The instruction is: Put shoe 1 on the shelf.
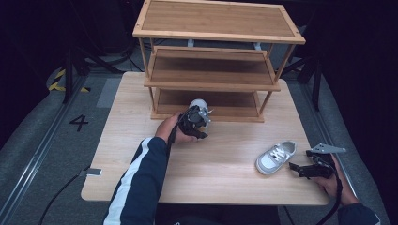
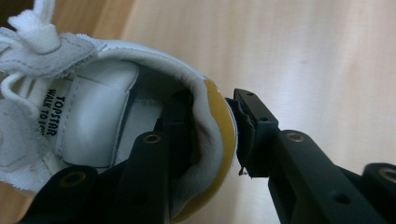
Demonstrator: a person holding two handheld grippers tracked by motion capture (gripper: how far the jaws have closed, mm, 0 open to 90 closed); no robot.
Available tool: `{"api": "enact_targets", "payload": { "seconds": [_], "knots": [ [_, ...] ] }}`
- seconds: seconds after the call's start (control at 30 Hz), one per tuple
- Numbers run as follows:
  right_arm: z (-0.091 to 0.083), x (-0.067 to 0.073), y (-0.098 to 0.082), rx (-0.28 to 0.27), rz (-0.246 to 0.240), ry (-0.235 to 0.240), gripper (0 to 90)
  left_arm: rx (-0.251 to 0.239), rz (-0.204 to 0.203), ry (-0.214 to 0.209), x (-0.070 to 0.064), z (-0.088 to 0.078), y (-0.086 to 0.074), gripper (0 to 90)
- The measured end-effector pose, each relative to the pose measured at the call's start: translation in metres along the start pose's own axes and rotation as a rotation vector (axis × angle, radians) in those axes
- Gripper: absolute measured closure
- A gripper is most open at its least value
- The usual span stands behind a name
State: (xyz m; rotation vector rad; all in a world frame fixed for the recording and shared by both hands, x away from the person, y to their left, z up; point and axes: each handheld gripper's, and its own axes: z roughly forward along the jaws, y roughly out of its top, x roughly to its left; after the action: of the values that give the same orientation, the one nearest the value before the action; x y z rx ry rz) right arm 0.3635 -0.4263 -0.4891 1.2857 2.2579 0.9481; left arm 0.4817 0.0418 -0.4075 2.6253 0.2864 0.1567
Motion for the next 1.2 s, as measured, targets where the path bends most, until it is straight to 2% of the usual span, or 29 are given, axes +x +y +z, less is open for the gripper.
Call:
{"api": "enact_targets", "payload": {
  "seconds": [0.13, 0.17, 0.23, 0.27, 0.33, 0.37, 0.4, 0.43, 0.47, 0.53, 0.57, 0.6, 0.67, 0.7, 0.73, 0.8, 0.87, 0.93, 0.97, 1.0, 1.07, 1.13, 1.17, 1.2],
  "knots": [
    [0.000, 0.000, 0.000, -0.001, -0.001, 0.000, 0.5, 0.010, 0.002, 0.022, 0.019, 0.010, 0.005, 68.3],
    [0.000, 0.000, 0.000, -0.001, 0.000, 0.000, 0.5, 0.005, -0.011, 0.016, 0.022, 0.012, 0.006, 68.2],
    [0.000, 0.000, 0.000, 0.000, -0.002, 0.001, 0.5, 0.014, -0.005, 0.001, 0.029, 0.014, 0.008, 68.1],
    [0.000, 0.000, 0.000, -0.001, -0.001, 0.002, 0.5, 0.022, -0.015, 0.004, 0.032, 0.016, 0.009, 67.9],
    [0.000, 0.000, 0.000, -0.001, -0.002, 0.003, 0.5, 0.032, -0.014, 0.017, 0.037, 0.020, 0.009, 66.9],
    [0.000, 0.000, 0.000, -0.001, -0.003, 0.003, 0.5, 0.032, -0.036, 0.029, 0.037, 0.022, 0.009, 65.5],
    [0.000, 0.000, 0.000, -0.001, -0.002, 0.003, 0.5, 0.032, -0.032, 0.041, 0.038, 0.023, 0.009, 62.8],
    [0.000, 0.000, 0.000, -0.001, -0.002, 0.003, 0.5, 0.005, -0.049, 0.044, 0.038, 0.022, 0.009, 61.4],
    [0.000, 0.000, 0.000, -0.001, -0.002, 0.003, 0.5, 0.003, -0.048, 0.044, 0.039, 0.022, 0.008, 61.4],
    [0.000, 0.000, 0.000, -0.001, -0.003, 0.003, 0.5, -0.005, -0.056, 0.057, 0.038, 0.021, 0.007, 60.7],
    [0.000, 0.000, 0.000, -0.001, -0.002, 0.003, 0.5, -0.018, -0.067, 0.080, 0.036, 0.019, 0.007, 59.1],
    [0.000, 0.000, 0.000, -0.001, -0.002, 0.004, 0.5, -0.026, -0.076, 0.090, 0.036, 0.017, 0.007, 55.7],
    [0.000, 0.000, 0.000, -0.002, -0.003, 0.003, 0.5, -0.032, -0.126, 0.108, 0.033, 0.015, 0.004, 48.2],
    [0.000, 0.000, 0.000, -0.002, -0.003, 0.003, 0.5, -0.032, -0.126, 0.108, 0.033, 0.015, 0.004, 44.2],
    [0.001, 0.000, 0.000, -0.003, -0.004, 0.003, 0.5, -0.038, -0.141, 0.126, 0.030, 0.014, 0.003, 44.2],
    [0.000, 0.000, 0.000, -0.002, -0.004, 0.003, 0.5, -0.084, -0.139, 0.162, 0.025, 0.007, 0.000, 40.2],
    [0.000, 0.000, 0.000, -0.002, -0.004, 0.003, 0.5, -0.127, -0.170, 0.197, 0.022, -0.002, -0.003, 35.7],
    [0.000, 0.000, 0.000, -0.002, -0.004, 0.003, 0.5, -0.163, -0.218, 0.217, 0.017, -0.010, -0.006, 29.4],
    [0.000, 0.000, 0.000, -0.002, -0.004, 0.003, 0.5, -0.180, -0.219, 0.218, 0.015, -0.014, -0.009, 27.3],
    [0.000, 0.000, 0.000, -0.002, -0.004, 0.003, 0.6, -0.198, -0.238, 0.221, 0.011, -0.016, -0.012, 26.9],
    [0.000, 0.000, 0.000, -0.001, -0.004, 0.002, 0.9, -0.208, -0.256, 0.227, 0.006, -0.018, -0.019, 22.6],
    [0.000, 0.000, 0.000, -0.002, -0.004, 0.003, 1.0, -0.223, -0.318, 0.212, 0.002, -0.015, -0.033, 22.1],
    [0.000, 0.000, 0.000, -0.002, -0.003, 0.003, 1.0, -0.223, -0.318, 0.212, 0.002, -0.015, -0.033, 22.5],
    [0.000, 0.000, 0.000, -0.002, -0.003, 0.003, 1.0, -0.230, -0.350, 0.201, 0.001, -0.010, -0.040, 22.5]
  ]
}}
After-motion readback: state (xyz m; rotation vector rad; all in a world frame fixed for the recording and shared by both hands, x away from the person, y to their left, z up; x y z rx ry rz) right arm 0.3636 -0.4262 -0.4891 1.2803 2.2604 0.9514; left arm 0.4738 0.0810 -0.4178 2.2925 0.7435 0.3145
